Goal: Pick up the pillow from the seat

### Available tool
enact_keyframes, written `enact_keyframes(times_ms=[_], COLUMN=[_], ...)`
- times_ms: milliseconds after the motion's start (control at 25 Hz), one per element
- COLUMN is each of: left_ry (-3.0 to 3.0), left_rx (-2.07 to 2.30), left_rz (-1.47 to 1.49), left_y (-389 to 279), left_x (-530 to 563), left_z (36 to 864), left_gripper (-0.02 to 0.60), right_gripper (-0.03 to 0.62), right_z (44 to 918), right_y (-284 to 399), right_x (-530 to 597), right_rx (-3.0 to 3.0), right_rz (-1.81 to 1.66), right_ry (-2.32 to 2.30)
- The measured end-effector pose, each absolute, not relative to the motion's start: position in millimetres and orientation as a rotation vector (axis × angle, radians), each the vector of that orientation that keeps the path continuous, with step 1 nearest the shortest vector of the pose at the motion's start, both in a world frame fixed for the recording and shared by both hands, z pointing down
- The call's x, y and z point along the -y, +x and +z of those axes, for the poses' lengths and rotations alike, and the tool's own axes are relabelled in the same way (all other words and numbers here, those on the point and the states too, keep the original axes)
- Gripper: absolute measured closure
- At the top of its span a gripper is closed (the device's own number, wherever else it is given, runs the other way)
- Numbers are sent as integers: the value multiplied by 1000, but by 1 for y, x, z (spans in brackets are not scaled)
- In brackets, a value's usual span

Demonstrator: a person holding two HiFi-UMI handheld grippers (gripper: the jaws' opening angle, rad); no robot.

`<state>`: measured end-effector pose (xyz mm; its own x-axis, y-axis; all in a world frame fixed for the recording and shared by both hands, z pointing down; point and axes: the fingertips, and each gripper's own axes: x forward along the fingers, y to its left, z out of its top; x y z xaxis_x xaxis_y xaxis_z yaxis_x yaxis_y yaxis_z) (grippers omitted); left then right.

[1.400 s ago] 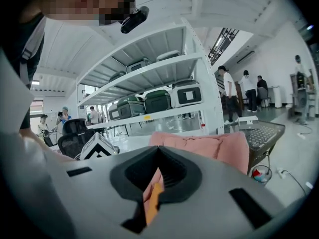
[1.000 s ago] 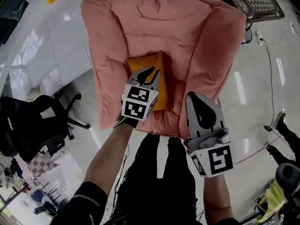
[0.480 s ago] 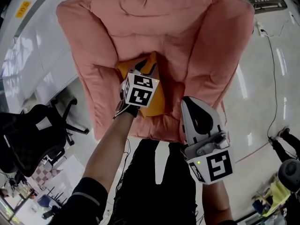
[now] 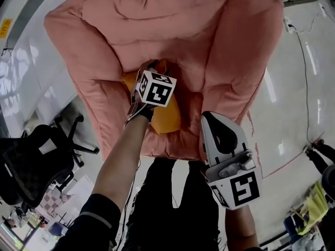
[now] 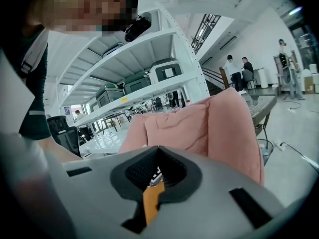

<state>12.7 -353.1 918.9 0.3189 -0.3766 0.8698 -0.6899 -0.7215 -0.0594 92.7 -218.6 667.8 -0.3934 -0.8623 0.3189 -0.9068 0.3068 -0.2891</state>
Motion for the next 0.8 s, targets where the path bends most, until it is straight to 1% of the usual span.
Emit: enact_keyframes(times_ms=[200,480,560,720,800], left_ry=[2235,2216,2225,2284,2333], left_rx=[969,934,932,904,895], left_rz=[1465,1668,1732,1824,1845], left_y=[10,11,7,6,7], left_x=[356,359,359,350,347], left_z=[935,962,966,970,968], left_gripper=[378,402,433,531,551], right_gripper=[591,591,591,591,591], right_z=[676,688,690,691,692], right_y=[96,102,100,98,101], right_x=[217,217,217,215,214], right_rx=[2437,2396,2391,2381,2378], right_rz=[682,720,732,744,753], right_ry=[1678,1679,1679,1668,1665])
